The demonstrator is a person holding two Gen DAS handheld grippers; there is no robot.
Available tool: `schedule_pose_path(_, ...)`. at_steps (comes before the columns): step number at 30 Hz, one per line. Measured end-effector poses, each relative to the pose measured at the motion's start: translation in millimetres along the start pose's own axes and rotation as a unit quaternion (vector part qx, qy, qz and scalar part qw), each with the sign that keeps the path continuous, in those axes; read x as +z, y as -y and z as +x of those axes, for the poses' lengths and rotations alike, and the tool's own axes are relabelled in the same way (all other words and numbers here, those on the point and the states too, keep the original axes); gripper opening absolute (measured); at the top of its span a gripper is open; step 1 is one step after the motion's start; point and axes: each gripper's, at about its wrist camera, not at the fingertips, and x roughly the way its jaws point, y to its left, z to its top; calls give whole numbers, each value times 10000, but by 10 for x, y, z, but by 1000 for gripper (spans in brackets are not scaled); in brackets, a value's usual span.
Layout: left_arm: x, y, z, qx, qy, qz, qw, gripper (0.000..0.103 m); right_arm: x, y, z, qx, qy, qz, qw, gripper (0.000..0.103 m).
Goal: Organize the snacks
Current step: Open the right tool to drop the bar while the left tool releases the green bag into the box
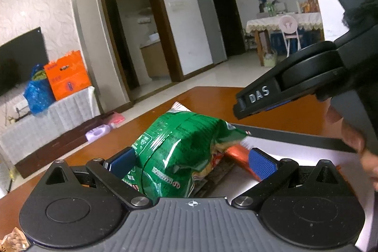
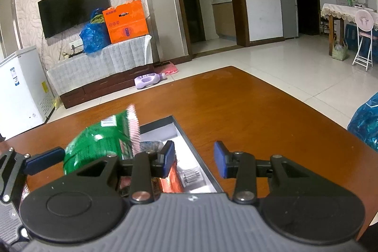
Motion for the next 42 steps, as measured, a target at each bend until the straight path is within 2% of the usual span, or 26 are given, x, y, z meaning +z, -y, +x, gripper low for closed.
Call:
schedule_pose_path(3, 9, -15, -34, -78, 55, -25, 10000, 103, 20, -7, -26, 3, -2, 44, 10000, 37)
schedule_pose_path(8, -4, -40, -110, 16, 98, 41, 9999, 103, 71, -45, -148, 28, 123, 66, 9999, 39)
schedule_pose_path(11, -10, -66, -163, 112, 118, 54, 9999, 103, 92, -77, -213, 57, 155, 109, 9998, 60)
schedule_pose_path(12, -2, -75, -176, 107, 104, 31, 9999, 103, 101, -78, -229, 76, 160, 138, 9997, 64)
schedule_pose_path(14, 8, -97, -210, 103, 78, -26, 9999, 103, 127, -95, -280, 117, 177, 179, 9996, 65)
schedule_pose_path(17, 12, -109, -259, 130, 39, -45, 9999, 103, 143, -118, -366, 110, 267, 188, 9994, 78)
schedule_pose_path(21, 5, -118, -382, 211, 37, 15, 9998, 103, 173, -157, -437, 74, 324, 292, 9990, 83)
schedule_pose_path(22, 2, -134, -418, 232, 43, 31, 9997, 103, 187, -166, -446, 82, 328, 325, 9989, 86)
schedule_pose_path(24, 3, -177, -480, 295, 61, 43, 9995, 103, 174, -215, -490, 85, 403, 429, 9982, 99)
schedule_pose_path(31, 5, -421, -711, 622, 35, -71, 9980, 103, 138, -402, -507, 86, 499, 669, 9965, 100)
schedule_pose_path(36, -23, -648, -915, 944, 70, -155, 9954, 103, 78, -666, -569, 122, 730, 488, 9961, 100)
schedule_pose_path(42, -126, -1041, -1124, 1460, -35, -318, 9888, 103, 23, -1027, -658, 409, 908, 330, 9945, 100)
